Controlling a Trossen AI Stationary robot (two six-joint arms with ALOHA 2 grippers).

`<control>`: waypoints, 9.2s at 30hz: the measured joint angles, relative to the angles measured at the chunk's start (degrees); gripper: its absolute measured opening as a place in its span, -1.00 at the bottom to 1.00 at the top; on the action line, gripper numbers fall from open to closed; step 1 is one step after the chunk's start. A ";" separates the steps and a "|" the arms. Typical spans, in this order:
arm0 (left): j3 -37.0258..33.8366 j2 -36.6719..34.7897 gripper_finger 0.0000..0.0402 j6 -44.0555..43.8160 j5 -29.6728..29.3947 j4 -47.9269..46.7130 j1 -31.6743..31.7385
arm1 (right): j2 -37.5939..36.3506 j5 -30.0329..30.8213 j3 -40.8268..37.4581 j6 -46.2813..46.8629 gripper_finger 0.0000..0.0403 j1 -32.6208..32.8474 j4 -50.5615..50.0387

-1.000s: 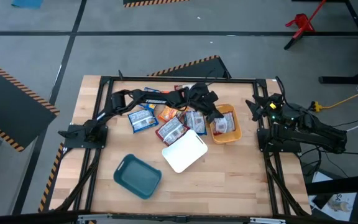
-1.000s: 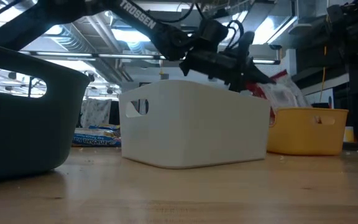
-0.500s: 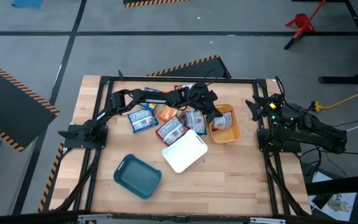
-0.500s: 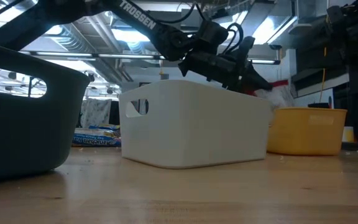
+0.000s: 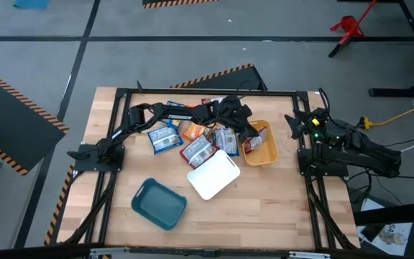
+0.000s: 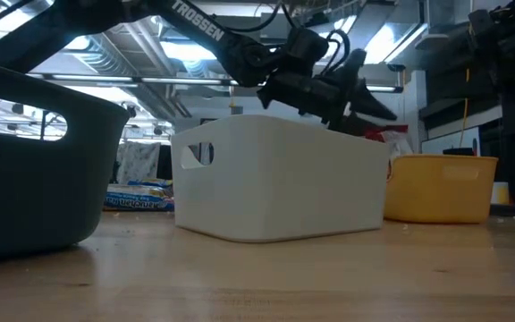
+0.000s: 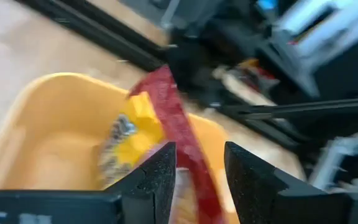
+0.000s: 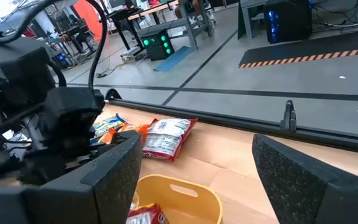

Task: Sort Maruchan noodles
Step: Put the bottom left red noodle pack into the yellow bin, then put the bottom orange noodle pack into the white bin

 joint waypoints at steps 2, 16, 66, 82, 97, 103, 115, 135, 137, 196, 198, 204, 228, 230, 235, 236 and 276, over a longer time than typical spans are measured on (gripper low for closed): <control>-0.02 -0.30 -0.35 1.07 -4.20 -1.77 0.55 | 0.00 0.00 0.00 0.00 0.46 -0.01 0.00; -0.02 -1.14 -0.36 1.05 -5.82 -5.42 4.86 | 0.00 -0.83 0.00 -0.02 0.46 -0.01 -0.16; -0.02 -19.82 -0.36 21.77 -27.34 -35.13 4.80 | 71.95 -24.87 20.75 -6.44 0.06 0.01 -12.18; -0.04 -22.98 -0.36 23.93 -27.63 -41.35 6.64 | 71.69 -25.10 30.75 -28.62 -0.53 0.01 -8.99; -0.11 -27.86 -0.36 26.39 -27.39 -52.50 8.77 | 77.83 -20.09 31.76 -55.61 0.81 -1.27 -8.15; -0.11 -28.04 -0.36 26.76 -27.47 -53.95 8.84 | 79.71 -21.89 31.76 -57.80 0.70 -2.03 -10.38; -0.11 -28.04 -0.36 26.87 -28.58 -53.95 8.86 | 79.71 -24.89 31.76 -57.16 0.09 -1.90 -18.20; -0.07 -30.65 -0.36 28.61 -24.17 -54.82 10.34 | 76.40 -22.66 38.76 -48.46 -0.36 -2.39 -23.90; 0.01 -31.93 -0.36 28.44 -24.72 -54.82 11.41 | 74.74 -22.71 41.55 -46.63 -0.26 -3.41 -24.07; -10.84 -11.34 -0.03 56.23 -16.35 -55.44 9.55 | 64.76 -33.41 37.48 -39.07 0.63 -9.37 -23.29; -10.87 -11.33 -0.18 56.23 -16.77 -55.66 9.46 | 64.76 -33.14 37.48 -39.08 0.63 -9.37 -23.28; -10.04 -11.15 -0.61 53.24 -17.54 -56.90 9.19 | 64.76 -33.11 37.48 -39.08 0.63 -9.37 -23.25; -1.70 -21.12 -1.00 37.81 -16.48 -68.42 7.44 | 64.76 -33.03 37.51 -39.45 0.63 -9.37 -18.20; -1.70 -23.55 -1.00 35.94 -16.38 -68.75 6.58 | 64.76 -33.01 37.51 -39.47 0.63 -9.37 -17.59; -1.70 -29.30 -1.00 31.89 -16.39 -68.10 3.51 | 64.76 -33.02 37.51 -39.63 0.63 -9.37 -16.98; -1.70 -30.37 -1.00 31.34 -16.39 -67.94 2.72 | 64.76 -33.03 37.51 -39.63 0.63 -9.37 -16.90; -1.70 -14.08 -1.00 29.72 -13.38 -54.63 -21.54 | 64.74 -33.68 37.53 -37.99 0.63 -9.35 -19.60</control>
